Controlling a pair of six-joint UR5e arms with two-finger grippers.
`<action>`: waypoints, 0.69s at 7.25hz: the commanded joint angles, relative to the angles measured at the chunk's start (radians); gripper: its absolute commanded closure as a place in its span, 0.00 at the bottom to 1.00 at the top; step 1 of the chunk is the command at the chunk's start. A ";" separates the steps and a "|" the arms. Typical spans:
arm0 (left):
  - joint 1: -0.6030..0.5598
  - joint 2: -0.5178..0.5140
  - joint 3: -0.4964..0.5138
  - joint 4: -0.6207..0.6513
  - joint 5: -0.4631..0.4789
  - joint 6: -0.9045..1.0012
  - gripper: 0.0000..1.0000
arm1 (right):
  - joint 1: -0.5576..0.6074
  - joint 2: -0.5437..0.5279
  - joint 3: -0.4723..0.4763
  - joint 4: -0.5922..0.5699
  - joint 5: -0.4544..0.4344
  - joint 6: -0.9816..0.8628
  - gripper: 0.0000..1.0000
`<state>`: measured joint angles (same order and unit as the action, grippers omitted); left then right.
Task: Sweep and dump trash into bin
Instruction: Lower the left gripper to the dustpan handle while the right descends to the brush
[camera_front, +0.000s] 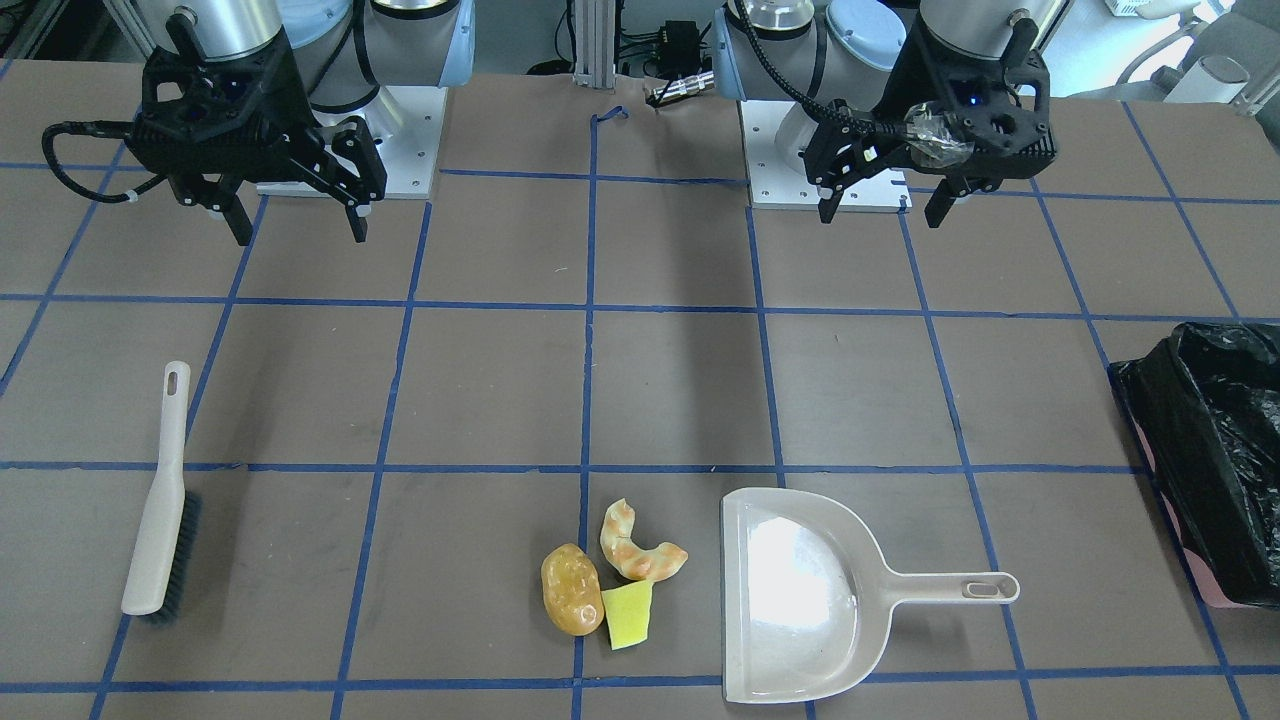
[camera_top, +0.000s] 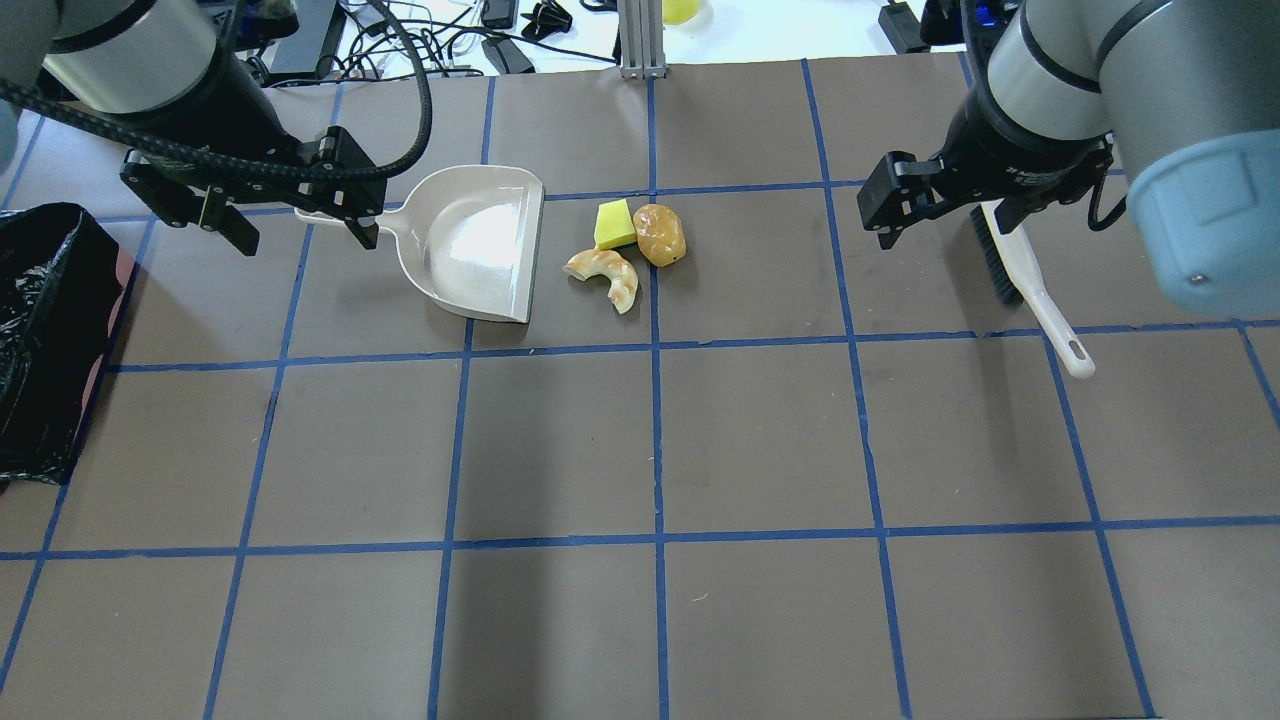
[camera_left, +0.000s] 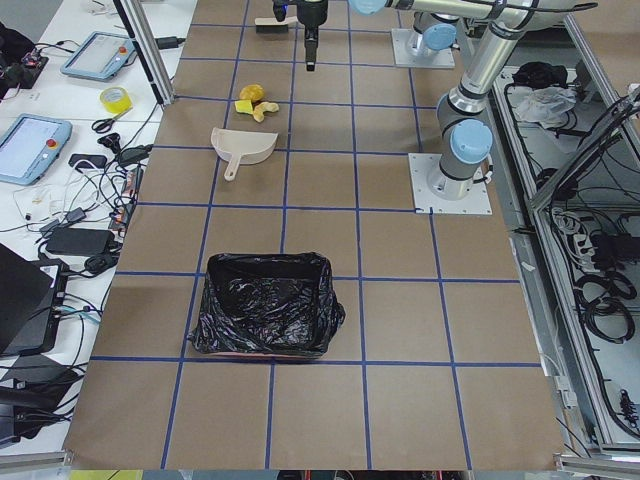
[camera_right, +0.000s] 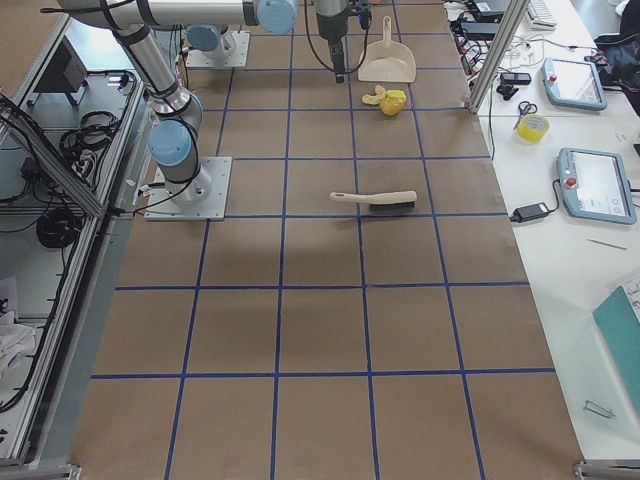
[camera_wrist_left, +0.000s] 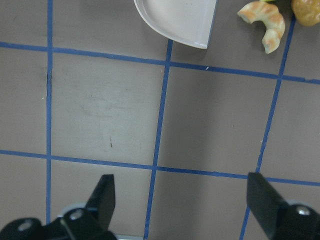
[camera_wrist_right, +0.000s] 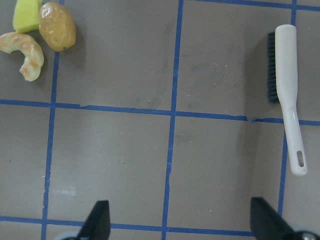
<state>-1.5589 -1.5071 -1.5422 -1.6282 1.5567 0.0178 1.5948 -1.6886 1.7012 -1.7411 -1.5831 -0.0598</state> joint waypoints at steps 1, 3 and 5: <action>0.000 -0.002 -0.003 0.007 0.000 0.007 0.00 | 0.001 0.001 -0.003 0.000 0.000 0.002 0.00; 0.006 -0.022 -0.001 0.016 -0.003 0.100 0.00 | -0.001 0.016 -0.005 -0.006 -0.002 0.009 0.00; 0.032 -0.051 -0.013 0.059 -0.006 0.361 0.00 | -0.015 0.026 0.003 0.001 -0.023 -0.002 0.00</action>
<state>-1.5443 -1.5406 -1.5481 -1.5849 1.5542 0.2284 1.5867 -1.6682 1.6985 -1.7428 -1.5984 -0.0575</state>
